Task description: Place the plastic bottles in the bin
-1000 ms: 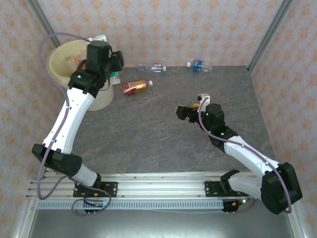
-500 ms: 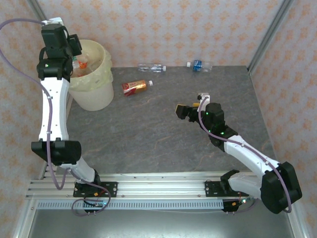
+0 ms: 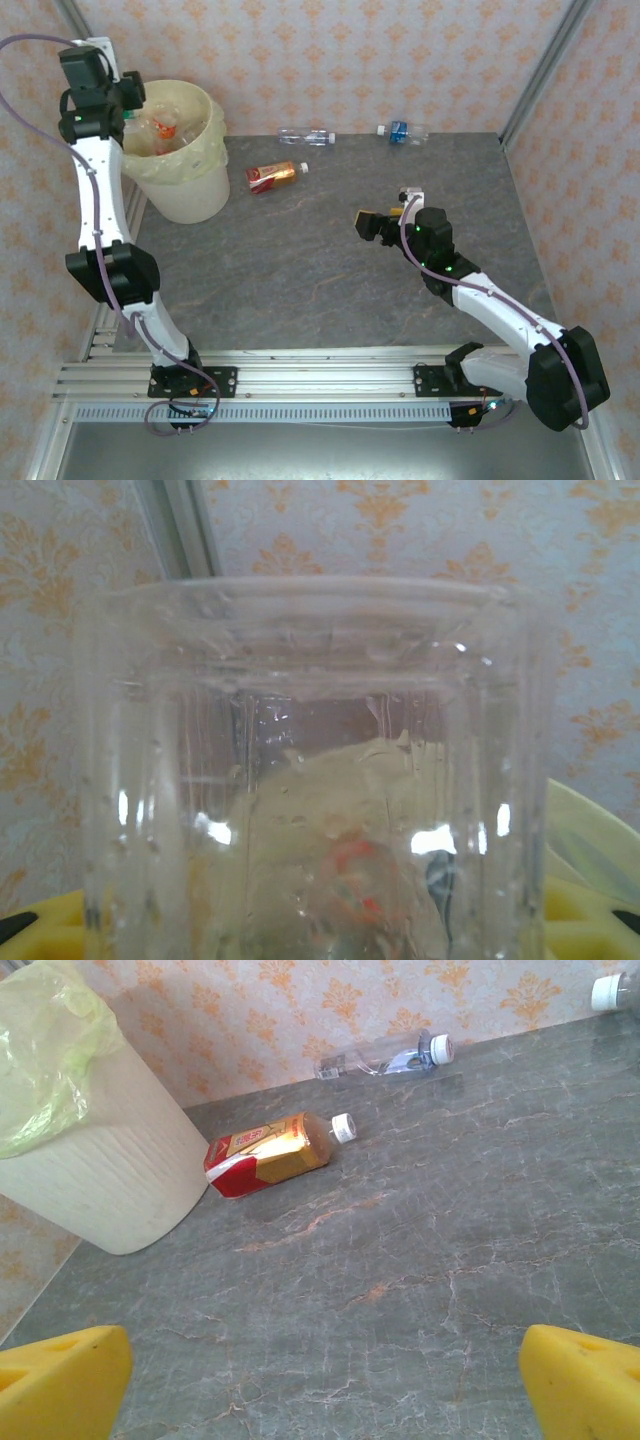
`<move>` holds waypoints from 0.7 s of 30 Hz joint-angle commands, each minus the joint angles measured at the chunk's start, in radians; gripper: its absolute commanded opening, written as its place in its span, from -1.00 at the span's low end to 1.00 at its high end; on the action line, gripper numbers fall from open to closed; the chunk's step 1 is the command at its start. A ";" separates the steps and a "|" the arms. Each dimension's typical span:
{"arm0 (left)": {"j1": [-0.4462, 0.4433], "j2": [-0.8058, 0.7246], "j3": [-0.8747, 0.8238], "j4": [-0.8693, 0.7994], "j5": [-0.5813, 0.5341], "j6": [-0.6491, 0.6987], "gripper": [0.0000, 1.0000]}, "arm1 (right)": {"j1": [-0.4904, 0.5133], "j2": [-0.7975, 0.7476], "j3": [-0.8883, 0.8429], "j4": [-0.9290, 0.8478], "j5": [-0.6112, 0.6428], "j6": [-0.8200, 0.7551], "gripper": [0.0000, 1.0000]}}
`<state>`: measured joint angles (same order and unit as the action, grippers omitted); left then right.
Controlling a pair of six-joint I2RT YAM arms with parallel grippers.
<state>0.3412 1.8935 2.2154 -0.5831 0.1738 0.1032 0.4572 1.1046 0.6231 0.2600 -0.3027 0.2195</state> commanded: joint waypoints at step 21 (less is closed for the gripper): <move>0.038 0.155 0.195 -0.116 -0.016 -0.034 1.00 | -0.001 0.005 0.039 -0.002 0.019 0.002 0.99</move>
<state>0.3733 2.0663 2.3577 -0.6666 0.1566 0.1226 0.4572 1.1088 0.6285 0.2512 -0.2958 0.2203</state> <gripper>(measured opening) 0.996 0.993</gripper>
